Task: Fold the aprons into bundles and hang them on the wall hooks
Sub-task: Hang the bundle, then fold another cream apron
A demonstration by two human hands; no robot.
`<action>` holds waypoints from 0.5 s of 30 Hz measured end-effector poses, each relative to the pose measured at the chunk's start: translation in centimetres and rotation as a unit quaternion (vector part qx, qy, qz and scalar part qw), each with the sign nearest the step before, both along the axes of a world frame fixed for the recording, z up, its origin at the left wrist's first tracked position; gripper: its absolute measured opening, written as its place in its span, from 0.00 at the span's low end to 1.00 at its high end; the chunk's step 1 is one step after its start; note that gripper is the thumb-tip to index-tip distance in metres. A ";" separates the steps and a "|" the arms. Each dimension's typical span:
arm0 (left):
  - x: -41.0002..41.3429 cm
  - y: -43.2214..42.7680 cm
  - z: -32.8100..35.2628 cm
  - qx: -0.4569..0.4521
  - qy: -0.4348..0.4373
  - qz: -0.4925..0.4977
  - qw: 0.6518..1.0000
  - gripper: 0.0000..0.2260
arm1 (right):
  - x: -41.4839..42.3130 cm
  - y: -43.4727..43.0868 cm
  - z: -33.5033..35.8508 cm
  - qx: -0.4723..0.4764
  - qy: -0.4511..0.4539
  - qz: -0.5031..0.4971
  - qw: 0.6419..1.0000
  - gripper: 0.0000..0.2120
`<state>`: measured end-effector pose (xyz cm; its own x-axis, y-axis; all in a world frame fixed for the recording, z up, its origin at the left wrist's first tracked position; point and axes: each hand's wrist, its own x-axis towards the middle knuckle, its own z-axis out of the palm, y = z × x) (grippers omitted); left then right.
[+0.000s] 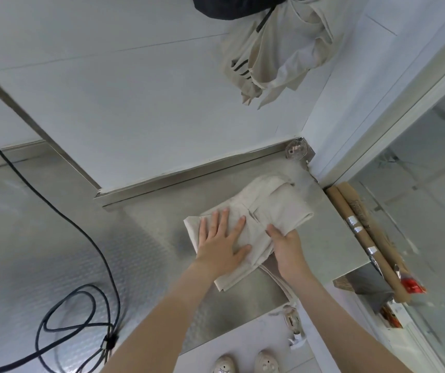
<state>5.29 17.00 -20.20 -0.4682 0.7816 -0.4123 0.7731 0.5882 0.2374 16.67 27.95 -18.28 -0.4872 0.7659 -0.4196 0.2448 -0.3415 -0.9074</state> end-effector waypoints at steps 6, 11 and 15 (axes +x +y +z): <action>1.5 0.0 5.5 -0.009 -0.276 0.152 0.949 0.31 | 1.6 -1.8 -2.4 0.511 -0.106 0.409 0.749 0.35; -1.1 -1.9 2.7 0.174 -0.305 0.435 0.829 0.06 | 1.3 -1.5 -1.7 0.521 -0.211 0.407 0.720 0.31; -1.0 -2.7 3.9 0.304 -0.356 0.562 0.682 0.17 | 0.9 -1.7 -1.9 0.563 -0.228 0.429 0.668 0.27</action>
